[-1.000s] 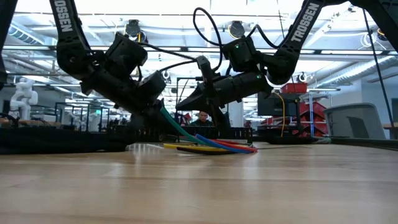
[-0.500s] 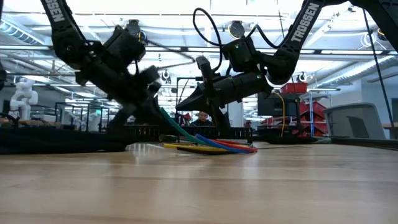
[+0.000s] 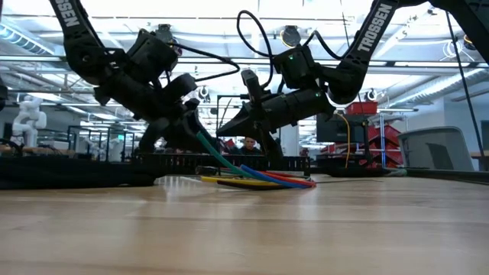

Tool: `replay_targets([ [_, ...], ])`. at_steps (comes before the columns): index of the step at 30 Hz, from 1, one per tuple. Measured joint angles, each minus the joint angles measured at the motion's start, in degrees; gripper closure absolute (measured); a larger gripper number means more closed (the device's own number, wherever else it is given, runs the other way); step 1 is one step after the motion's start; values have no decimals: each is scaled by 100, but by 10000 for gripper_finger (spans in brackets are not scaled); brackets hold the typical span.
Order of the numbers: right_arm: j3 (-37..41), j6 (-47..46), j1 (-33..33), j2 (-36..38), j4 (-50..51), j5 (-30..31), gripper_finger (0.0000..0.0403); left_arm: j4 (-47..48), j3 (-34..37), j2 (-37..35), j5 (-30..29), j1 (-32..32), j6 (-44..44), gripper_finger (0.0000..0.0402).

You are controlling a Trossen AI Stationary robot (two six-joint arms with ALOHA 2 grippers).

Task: Ziptie cables
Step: Wrap the cable wires using a zip tie

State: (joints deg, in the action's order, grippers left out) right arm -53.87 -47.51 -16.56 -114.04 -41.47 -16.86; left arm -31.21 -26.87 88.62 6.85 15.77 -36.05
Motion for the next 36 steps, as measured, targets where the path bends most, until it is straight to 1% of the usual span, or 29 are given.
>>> replay_targets([
  [5, 0, 5, 0, 0, -10, 0, 403, -341, 2, 321, -33, 0, -179, 264],
  [9, 0, -4, 0, 0, -37, -2, 403, -545, -18, 589, -240, 2, -182, 264],
  [19, 0, -21, 0, -7, -41, -4, 403, -601, -254, 994, -302, 2, -180, 264],
  [30, 0, -37, 0, -7, -69, -4, 403, -609, -258, 1043, -302, 2, -182, 265],
  [36, 0, -46, 0, -7, -74, -4, 403, -584, -256, 1049, -299, 2, -184, 287],
])
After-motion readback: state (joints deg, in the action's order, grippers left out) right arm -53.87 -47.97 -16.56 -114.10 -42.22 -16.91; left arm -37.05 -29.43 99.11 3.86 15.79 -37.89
